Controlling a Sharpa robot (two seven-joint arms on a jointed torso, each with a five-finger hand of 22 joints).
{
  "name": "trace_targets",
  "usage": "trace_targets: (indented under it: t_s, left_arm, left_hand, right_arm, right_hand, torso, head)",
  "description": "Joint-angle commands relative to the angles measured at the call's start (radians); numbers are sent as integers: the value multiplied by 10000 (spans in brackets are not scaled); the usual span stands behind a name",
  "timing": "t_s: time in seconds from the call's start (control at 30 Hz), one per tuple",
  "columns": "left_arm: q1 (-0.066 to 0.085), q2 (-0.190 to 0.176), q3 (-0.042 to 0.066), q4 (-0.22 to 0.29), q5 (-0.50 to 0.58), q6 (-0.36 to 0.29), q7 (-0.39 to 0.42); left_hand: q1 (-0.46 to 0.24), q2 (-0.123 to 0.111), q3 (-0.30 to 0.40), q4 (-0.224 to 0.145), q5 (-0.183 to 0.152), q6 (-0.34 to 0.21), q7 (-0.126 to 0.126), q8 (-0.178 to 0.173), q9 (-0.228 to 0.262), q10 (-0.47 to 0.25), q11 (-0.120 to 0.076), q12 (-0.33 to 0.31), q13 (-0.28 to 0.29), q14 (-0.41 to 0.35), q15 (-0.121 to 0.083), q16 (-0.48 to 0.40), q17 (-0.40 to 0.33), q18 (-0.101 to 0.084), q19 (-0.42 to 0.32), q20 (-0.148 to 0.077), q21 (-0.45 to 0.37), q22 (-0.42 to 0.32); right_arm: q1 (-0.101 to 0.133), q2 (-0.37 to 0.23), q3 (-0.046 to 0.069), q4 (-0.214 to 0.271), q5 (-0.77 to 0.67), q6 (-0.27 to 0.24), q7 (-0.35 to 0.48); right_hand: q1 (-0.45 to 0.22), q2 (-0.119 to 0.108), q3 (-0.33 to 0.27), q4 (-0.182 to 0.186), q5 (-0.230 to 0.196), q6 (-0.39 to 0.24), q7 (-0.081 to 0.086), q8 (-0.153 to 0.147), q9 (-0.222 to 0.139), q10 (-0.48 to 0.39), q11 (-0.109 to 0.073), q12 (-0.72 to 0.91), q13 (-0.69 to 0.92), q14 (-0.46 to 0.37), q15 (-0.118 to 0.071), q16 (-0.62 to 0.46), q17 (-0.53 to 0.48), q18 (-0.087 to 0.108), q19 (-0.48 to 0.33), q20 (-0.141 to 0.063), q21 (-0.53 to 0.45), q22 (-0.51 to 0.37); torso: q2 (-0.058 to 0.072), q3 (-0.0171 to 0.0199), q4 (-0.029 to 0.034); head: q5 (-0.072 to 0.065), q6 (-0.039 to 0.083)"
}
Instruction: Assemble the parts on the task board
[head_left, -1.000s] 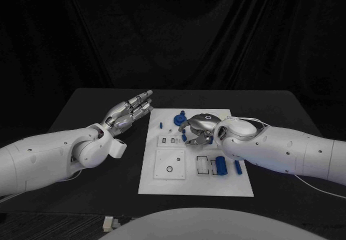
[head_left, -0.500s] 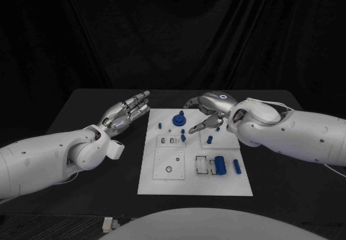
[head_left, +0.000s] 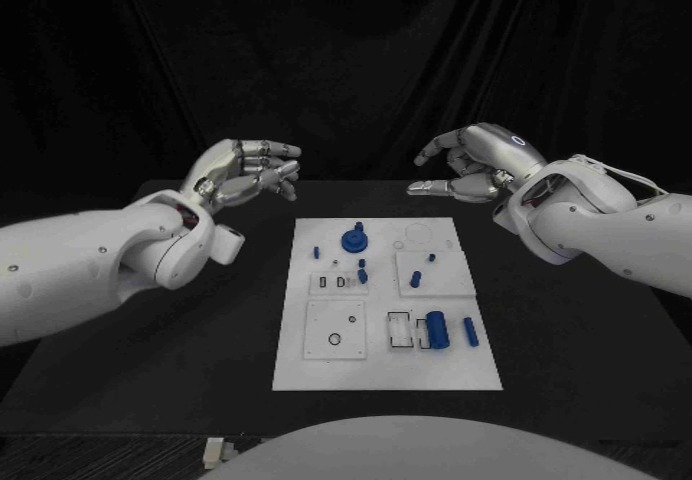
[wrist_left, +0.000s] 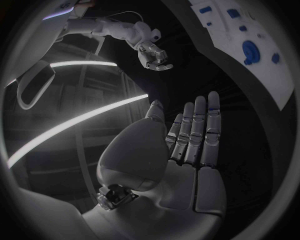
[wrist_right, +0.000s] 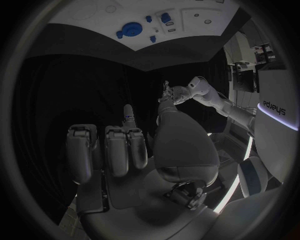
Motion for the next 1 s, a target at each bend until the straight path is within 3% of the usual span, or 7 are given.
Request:
trace_targets:
  t_s: [0.03, 0.07, 0.17, 0.3, 0.5, 0.77, 1.0]
  left_arm:
    - [618, 398, 4, -134, -3918, 264, -3097]
    - [842, 585, 4, -187, -4597, 784, -3748]
    - [1296, 1119, 5, -319, -5787, 2407, -5363]
    - [1732, 2164, 7, -698, -6639, 5438, -7643]
    - [1943, 3854, 9, -1686, -7045, 8151, -9432]
    - [1927, 5522, 8, -2919, -7176, 9394, -10346]
    - [1629, 5979, 7, -3471, -7195, 9534, -10828]
  left_hand:
    - [-703, 26, -321, 33, -491, 766, -149, 591, 168, 1259, -627, 1986, 1152, 1318, -656, 1732, 926, -134, 1313, -790, 1188, 640]
    - [-1971, 180, -814, -61, -763, 2108, -494, 1412, 522, 4934, -1080, 6543, 8228, 4436, -991, 5763, 7560, -439, 2798, -1095, 3565, 3195]
    - [-3071, 347, -1523, -3, -987, 3144, -1052, 2260, 1098, 6914, -1381, 8587, 12620, 6093, -1447, 7803, 12430, -850, 3906, -1549, 6789, 7254]
    - [-4163, 788, -2193, 15, -955, 3914, -1391, 2908, 1852, 7052, -1700, 8655, 12853, 6426, -1740, 7960, 13181, -1233, 4640, -1768, 8608, 9908]
    - [-3756, 1196, -2094, 25, -897, 3778, -1336, 2161, 2083, 7052, -1696, 8655, 12853, 6426, -1766, 7960, 13181, -1397, 4942, -1814, 9301, 11035]
    - [-3638, 1140, -1836, 47, -891, 3753, -1160, 1128, 1768, 7052, -1507, 8655, 12853, 6426, -1603, 7960, 13181, -1492, 5237, -1657, 9582, 11591]
    - [-3871, 1124, -1822, 61, -912, 3785, -1097, 751, 1601, 7052, -1476, 8655, 12853, 6426, -1575, 7960, 13181, -1518, 5333, -1611, 9645, 11736]
  right_arm:
    - [-95, -242, 0, 46, 1018, -430, -50]
    - [-150, -321, 0, 64, 1084, -381, -86]
    - [-315, -505, 0, 137, 1185, -274, -165]
    - [-551, -726, 0, 297, 1235, -104, -288]
    - [-760, -860, -1, 499, 1248, 28, -391]
    - [-883, -874, -1, 670, 1251, 164, -518]
    - [-928, -926, -1, 766, 1250, 204, -598]
  right_hand:
    - [-182, 342, -10, -15, -29, 318, 7, 269, 123, 1059, 113, 36, 2634, 1029, 105, 30, 2635, -158, 1058, 36, 97, 2628]
    - [-182, 380, -24, -19, -28, 359, 2, 316, 147, 1059, 116, 36, 2634, 1029, 110, 30, 2635, -158, 1058, 44, 97, 2628]
    - [-243, 532, -81, -21, -22, 538, -18, 481, 230, 1059, 155, 36, 2634, 1029, 140, 30, 2635, -158, 1058, 71, 97, 2628]
    - [-198, 672, -120, -33, 8, 708, -23, 630, 306, 1059, 215, 36, 2634, 1029, 192, 30, 2635, -154, 1049, 113, 84, 2623]
    - [44, 825, -140, -48, 268, 586, 23, 636, 328, 1059, 258, 36, 2634, 1029, 237, 30, 2635, -148, 1036, 169, 63, 2615]
    - [191, 916, -191, -44, 572, 466, 53, 618, 335, 1059, 282, 36, 2634, 1029, 260, 30, 2635, -138, 1015, 198, 31, 2601]
    - [221, 937, -208, -44, 652, 452, 59, 619, 338, 1059, 290, 36, 2634, 1029, 266, 30, 2635, -130, 999, 205, 7, 2592]
  torso:
    - [-13, 13, -36]
    - [-8, 15, -45]
    - [0, 14, -50]
    - [-19, 25, -56]
    - [-19, 75, -106]
    - [4, 87, -120]
    - [38, 64, -90]
  head:
    - [31, -2]
    - [35, -2]
    - [33, -2]
    - [57, -2]
    - [137, -2]
    - [70, -2]
    - [109, -2]
